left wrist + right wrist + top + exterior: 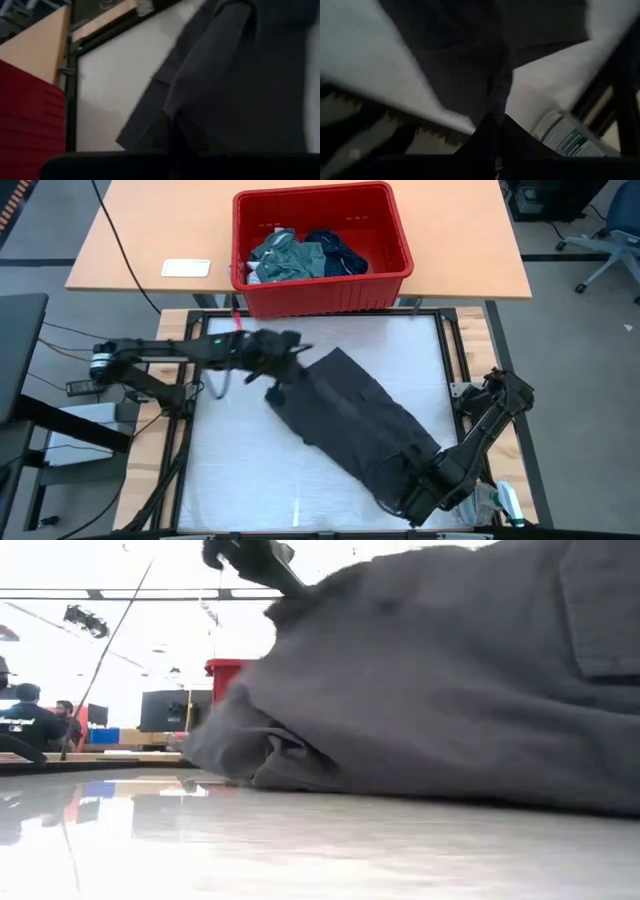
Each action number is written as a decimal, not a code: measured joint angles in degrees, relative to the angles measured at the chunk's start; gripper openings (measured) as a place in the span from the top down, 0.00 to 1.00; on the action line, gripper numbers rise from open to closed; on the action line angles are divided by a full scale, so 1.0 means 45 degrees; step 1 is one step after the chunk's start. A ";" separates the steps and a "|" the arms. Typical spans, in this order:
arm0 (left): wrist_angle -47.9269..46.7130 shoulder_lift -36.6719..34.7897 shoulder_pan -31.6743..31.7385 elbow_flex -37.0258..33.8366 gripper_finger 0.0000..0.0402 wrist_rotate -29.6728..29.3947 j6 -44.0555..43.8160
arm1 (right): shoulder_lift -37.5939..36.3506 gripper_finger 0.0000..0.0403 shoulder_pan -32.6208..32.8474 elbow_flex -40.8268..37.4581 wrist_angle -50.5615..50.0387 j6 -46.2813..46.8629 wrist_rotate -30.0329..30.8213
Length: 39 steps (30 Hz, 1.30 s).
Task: Fold laundry
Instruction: Fold the black pants
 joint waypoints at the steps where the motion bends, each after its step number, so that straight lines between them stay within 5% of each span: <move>1: 0.0742 0.0473 0.0274 0.0000 0.98 0.0225 0.0155 | -0.0012 0.98 -0.0070 -0.0293 0.0010 0.0465 -0.0081; 10: 0.5006 0.4658 0.1927 -0.0005 0.96 0.0590 0.1930 | 0.0032 0.95 -0.0749 -0.3238 -0.0034 0.1376 -0.1954; 20: 0.7089 0.7170 0.3205 0.0000 0.80 0.0584 0.0798 | 0.0046 0.88 -0.2234 -0.6911 0.0775 0.0918 -0.2671; 26: 0.6477 0.7272 0.3544 -0.0005 0.59 -0.0917 -0.0778 | 0.0043 0.67 -0.3082 -0.7026 0.1151 -0.0520 -0.2968; 32: 0.4333 0.6116 0.3857 0.0005 0.42 -0.1769 -0.1627 | -0.0524 0.54 -0.3261 -0.5920 0.0976 -0.0915 -0.0821; 39: 0.0855 0.5474 0.4106 0.0001 0.41 0.2397 -0.2414 | -0.1086 0.54 -0.3398 -0.6267 0.4056 -0.2142 0.1315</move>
